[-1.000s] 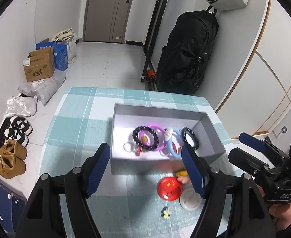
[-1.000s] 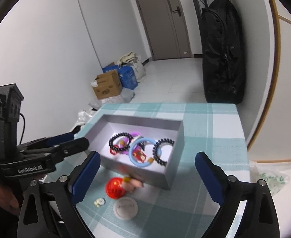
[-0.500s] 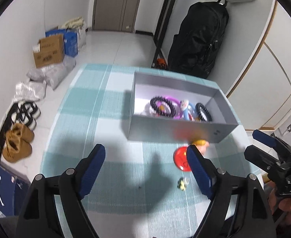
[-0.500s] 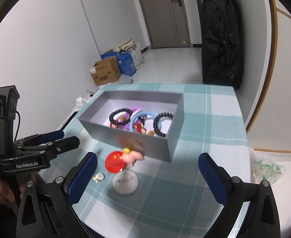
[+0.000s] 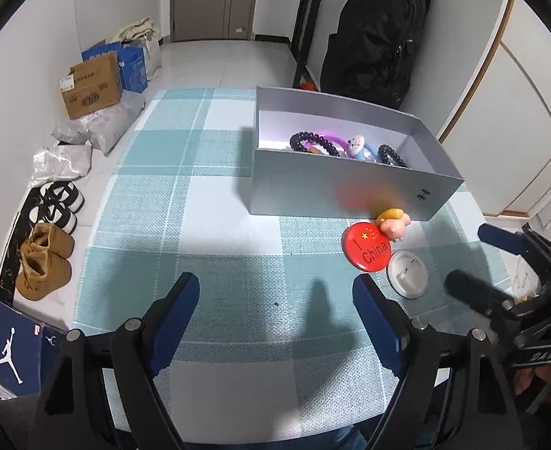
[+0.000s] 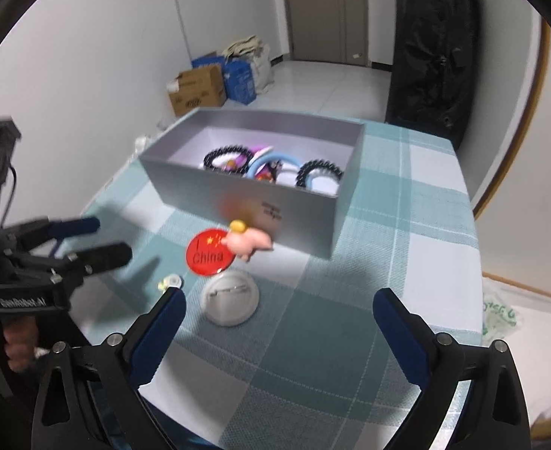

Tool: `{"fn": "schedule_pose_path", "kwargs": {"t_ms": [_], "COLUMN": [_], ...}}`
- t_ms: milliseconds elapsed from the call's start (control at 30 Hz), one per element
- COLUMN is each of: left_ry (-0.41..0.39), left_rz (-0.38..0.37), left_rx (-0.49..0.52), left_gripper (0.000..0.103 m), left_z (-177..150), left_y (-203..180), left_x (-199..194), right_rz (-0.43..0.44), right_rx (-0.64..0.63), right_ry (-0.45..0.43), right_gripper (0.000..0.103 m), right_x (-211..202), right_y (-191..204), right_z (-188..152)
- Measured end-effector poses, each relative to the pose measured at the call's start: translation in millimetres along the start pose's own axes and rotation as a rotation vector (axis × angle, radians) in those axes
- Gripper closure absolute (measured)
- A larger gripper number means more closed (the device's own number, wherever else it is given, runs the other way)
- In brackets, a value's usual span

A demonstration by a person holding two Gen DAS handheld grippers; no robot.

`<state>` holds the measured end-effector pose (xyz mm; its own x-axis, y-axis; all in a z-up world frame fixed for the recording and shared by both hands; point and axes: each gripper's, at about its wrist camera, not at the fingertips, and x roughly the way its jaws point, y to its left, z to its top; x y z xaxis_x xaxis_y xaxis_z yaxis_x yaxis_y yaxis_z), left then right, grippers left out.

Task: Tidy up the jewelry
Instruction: 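Lift both open tools out of the box toward the remaining items, then grasp the white round pin badge with the right tool while the left tool grasps the small white charm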

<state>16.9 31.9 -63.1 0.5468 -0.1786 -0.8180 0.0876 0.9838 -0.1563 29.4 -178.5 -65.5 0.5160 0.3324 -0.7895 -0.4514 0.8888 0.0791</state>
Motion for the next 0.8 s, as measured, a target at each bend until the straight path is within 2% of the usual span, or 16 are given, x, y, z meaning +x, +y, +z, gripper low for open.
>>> {"fn": "schedule_pose_path", "kwargs": {"t_ms": [167, 300, 567, 600, 700, 800], "left_ry": [-0.014, -0.004, -0.011, -0.007, 0.000, 0.006], "left_rz": [-0.008, -0.012, -0.004, -0.004, -0.009, -0.023], "left_rx": [-0.023, -0.045, -0.056, -0.060, -0.065, -0.056], "left_gripper": [0.022, 0.022, 0.022, 0.022, 0.022, 0.022], "left_z": [2, 2, 0, 0, 1, 1], "left_y": [6, 11, 20, 20, 21, 18], "left_x": [-3, -1, -4, -2, 0, 0], "right_rz": [0.002, 0.007, 0.008, 0.009, 0.007, 0.016], "right_rx": [-0.064, -0.099, -0.158, -0.161, -0.162, -0.174], "right_ry": [0.041, 0.076, 0.080, 0.080, 0.074, 0.078], "right_gripper": [0.020, 0.036, 0.043, 0.045, 0.061, 0.061], "right_x": [12, 23, 34, 35, 35, 35], "right_y": [14, 21, 30, 31, 31, 33], "right_z": [-3, -4, -2, -1, 1, 0]}}
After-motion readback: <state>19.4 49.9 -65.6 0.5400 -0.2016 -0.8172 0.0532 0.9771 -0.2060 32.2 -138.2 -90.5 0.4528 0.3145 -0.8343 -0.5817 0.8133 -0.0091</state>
